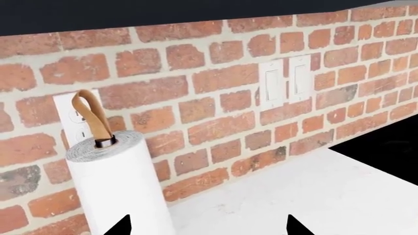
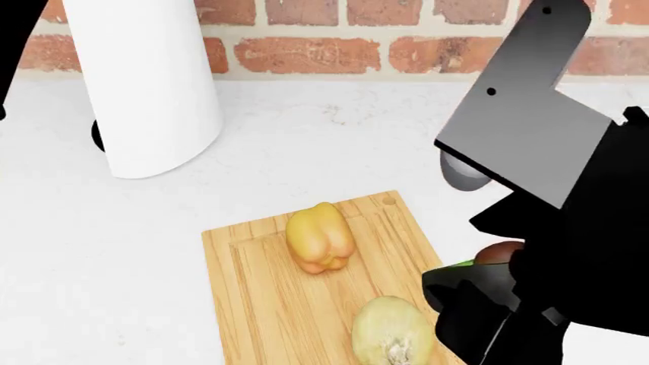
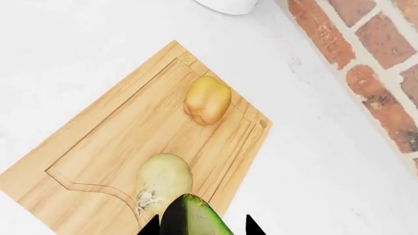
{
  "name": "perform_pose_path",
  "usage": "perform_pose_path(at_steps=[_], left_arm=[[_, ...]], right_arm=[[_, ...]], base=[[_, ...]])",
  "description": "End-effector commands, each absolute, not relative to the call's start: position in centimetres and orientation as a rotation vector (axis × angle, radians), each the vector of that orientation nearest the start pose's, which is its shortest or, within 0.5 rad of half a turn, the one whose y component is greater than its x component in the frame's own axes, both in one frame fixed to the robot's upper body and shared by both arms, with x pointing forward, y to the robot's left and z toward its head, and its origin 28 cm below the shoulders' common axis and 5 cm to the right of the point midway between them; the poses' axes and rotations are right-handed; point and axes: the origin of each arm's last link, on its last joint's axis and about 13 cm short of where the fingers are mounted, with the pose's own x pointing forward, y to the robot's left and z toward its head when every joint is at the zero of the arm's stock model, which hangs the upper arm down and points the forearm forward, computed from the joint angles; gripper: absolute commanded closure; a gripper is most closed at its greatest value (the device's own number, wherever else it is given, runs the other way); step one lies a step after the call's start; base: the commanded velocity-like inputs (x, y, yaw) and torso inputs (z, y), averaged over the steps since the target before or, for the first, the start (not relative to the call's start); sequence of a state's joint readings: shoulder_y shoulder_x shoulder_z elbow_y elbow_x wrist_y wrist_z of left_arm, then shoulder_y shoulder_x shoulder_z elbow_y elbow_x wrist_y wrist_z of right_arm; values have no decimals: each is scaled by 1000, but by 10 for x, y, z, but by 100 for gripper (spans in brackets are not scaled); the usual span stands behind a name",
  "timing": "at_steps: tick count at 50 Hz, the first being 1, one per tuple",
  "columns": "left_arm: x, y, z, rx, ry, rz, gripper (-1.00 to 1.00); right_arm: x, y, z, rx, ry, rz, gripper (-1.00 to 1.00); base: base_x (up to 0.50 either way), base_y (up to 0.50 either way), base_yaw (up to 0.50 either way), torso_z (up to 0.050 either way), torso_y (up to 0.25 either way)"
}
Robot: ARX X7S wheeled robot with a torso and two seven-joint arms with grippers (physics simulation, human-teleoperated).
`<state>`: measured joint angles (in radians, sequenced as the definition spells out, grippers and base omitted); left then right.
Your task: Place the avocado, onion, tomato and bell pepper on the cutting board.
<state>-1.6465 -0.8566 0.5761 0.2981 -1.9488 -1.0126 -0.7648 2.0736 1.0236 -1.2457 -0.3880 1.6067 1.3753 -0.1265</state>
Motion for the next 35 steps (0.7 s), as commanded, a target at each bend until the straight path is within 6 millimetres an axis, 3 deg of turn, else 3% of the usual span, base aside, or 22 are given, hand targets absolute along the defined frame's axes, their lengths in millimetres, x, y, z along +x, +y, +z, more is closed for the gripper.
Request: perform_pose_path(at_steps=[1, 24, 35], left_arm=[[206, 249, 390, 105, -56, -415, -100], [207, 249, 389, 112, -59, -412, -100], [206, 249, 389, 109, -59, -408, -100]], right_arm=[[211, -182, 356, -691, 541, 736, 100], [222, -174, 346, -687, 535, 777, 100], [235, -169, 360, -711, 499, 787, 100]], base=[[0, 0, 0, 0, 0], [0, 0, 0, 0, 0], [0, 0, 0, 0, 0]])
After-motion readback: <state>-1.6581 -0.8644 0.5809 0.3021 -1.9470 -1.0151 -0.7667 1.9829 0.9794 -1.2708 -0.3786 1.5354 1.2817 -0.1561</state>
